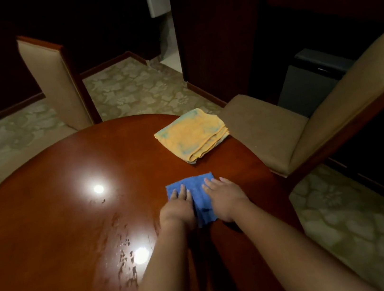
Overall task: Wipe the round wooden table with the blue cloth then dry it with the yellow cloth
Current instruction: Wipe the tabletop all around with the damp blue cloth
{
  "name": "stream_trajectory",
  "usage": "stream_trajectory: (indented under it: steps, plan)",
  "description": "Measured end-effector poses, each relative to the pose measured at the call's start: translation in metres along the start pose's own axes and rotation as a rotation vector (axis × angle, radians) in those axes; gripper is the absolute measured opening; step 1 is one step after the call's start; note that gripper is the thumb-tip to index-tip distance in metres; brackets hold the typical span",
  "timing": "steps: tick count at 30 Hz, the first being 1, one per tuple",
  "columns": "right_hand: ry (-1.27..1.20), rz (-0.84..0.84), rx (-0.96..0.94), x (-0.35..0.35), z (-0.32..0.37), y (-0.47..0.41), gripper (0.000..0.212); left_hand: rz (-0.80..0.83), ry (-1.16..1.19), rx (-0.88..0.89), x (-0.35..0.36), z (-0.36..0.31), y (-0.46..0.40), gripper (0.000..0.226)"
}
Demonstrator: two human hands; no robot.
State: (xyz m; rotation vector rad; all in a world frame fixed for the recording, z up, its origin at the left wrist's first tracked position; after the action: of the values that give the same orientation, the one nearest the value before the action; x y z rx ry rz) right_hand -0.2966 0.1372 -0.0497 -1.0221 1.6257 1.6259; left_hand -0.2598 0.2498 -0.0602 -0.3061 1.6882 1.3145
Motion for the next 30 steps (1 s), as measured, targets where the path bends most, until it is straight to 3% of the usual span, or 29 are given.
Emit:
stream_trajectory:
  steps: [3, 9, 16, 18, 23, 25, 30]
  plan:
    - [-0.05, 0.007, 0.065, 0.019, -0.009, 0.04, 0.063, 0.013, -0.003, 0.063, 0.017, -0.031, 0.021, 0.088]
    - [-0.076, -0.004, 0.156, 0.049, -0.031, 0.098, 0.055, 0.009, -0.077, 0.221, 0.033, -0.079, 0.047, 0.065]
    - [0.024, -0.071, 0.275, 0.031, -0.051, 0.068, 0.041, -0.012, -0.118, 0.332, 0.008, -0.084, 0.027, 0.064]
    - [-0.094, -0.107, 0.315, 0.023, -0.057, 0.05, 0.039, -0.029, -0.105, 0.338, -0.004, -0.086, 0.016, 0.063]
    - [-0.743, -0.388, 0.445, 0.022, -0.081, 0.017, 0.039, -0.137, 0.019, 0.362, -0.022, -0.071, -0.007, 0.058]
    - [-0.796, -0.394, 0.392, 0.024, -0.081, 0.005, 0.044, -0.225, 0.102, 0.381, -0.027, -0.057, -0.015, 0.054]
    - [-0.662, -0.323, 0.26, 0.021, -0.087, -0.02, 0.05, -0.391, 0.057, 0.469, -0.029, -0.045, -0.031, 0.041]
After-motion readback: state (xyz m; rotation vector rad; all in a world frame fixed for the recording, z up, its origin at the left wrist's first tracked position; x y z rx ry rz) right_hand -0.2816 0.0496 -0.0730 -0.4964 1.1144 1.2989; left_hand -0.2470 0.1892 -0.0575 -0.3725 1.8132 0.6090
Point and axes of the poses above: each hand's wrist, its own y-axis away from the middle knuckle, its own x-axis out of the palm, z = x × y, the point moved 4 cm from there along -y, towards the middle knuckle, and after that the axes turned 3 degrees about z, right-handed, at the moved point
